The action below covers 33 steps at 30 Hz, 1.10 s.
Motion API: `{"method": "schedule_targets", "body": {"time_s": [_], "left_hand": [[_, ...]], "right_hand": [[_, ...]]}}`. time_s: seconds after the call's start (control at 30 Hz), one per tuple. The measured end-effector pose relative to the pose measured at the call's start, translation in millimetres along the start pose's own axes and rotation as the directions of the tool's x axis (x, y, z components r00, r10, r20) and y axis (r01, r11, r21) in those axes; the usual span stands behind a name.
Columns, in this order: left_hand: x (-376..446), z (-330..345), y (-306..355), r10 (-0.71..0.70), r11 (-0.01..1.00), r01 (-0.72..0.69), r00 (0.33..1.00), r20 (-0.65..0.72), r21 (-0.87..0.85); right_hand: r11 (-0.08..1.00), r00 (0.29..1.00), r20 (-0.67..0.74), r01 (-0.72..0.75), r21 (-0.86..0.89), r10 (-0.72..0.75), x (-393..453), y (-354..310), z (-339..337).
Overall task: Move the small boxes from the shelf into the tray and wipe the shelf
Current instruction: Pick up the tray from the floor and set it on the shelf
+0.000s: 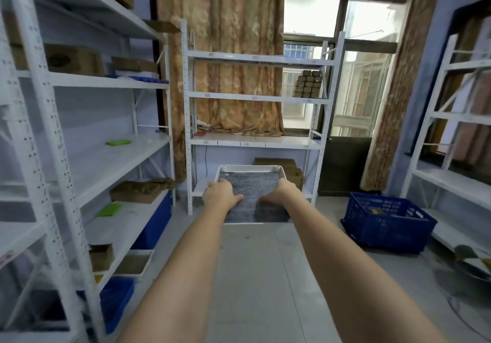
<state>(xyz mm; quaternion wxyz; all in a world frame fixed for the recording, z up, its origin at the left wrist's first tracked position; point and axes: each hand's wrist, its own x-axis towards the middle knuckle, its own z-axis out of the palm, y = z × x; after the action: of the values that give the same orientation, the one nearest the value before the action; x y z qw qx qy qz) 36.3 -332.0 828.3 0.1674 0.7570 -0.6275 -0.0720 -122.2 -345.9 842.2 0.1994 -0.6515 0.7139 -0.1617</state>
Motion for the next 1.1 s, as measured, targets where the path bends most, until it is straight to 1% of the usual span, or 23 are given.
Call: {"method": "schedule_targets", "body": {"time_s": [0.17, 0.3, 0.4, 0.5, 0.77, 0.93, 1.1], "left_hand": [[74, -7, 29, -0.028, 0.999, 0.027, 0.999, -0.031, -0.03], [122, -12, 46, 0.012, 0.998, -0.015, 0.999, -0.039, -0.055], [151, -19, 56, 0.051, 0.997, -0.053, 0.998, -0.038, -0.064], [181, -22, 63, 0.056, 0.993, -0.06, 0.997, -0.044, -0.102], [289, -13, 67, 0.069, 0.993, -0.076, 0.994, -0.081, -0.091], [370, -17, 75, 0.104, 0.989, -0.113, 0.989, -0.102, -0.091], [448, -31, 81, 0.135, 0.987, -0.146, 0.982, -0.134, -0.074]], "right_hand": [[0.999, 0.999, -0.033, 0.037, -0.017, -0.038, 67, -5, -33], [0.995, 0.996, -0.02, 0.08, -0.051, -0.081, 114, -11, -55], [0.995, 0.995, -0.005, 0.098, -0.025, -0.098, 140, -15, -69], [0.992, 0.992, -0.013, 0.121, -0.03, -0.122, 165, -22, -80], [0.994, 0.995, -0.034, 0.095, -0.045, -0.096, 254, -43, -79], [0.997, 0.997, -0.035, 0.071, -0.022, -0.072, 323, -66, -86], [0.995, 0.993, -0.082, 0.09, 0.032, -0.087, 386, -96, -103]]}}
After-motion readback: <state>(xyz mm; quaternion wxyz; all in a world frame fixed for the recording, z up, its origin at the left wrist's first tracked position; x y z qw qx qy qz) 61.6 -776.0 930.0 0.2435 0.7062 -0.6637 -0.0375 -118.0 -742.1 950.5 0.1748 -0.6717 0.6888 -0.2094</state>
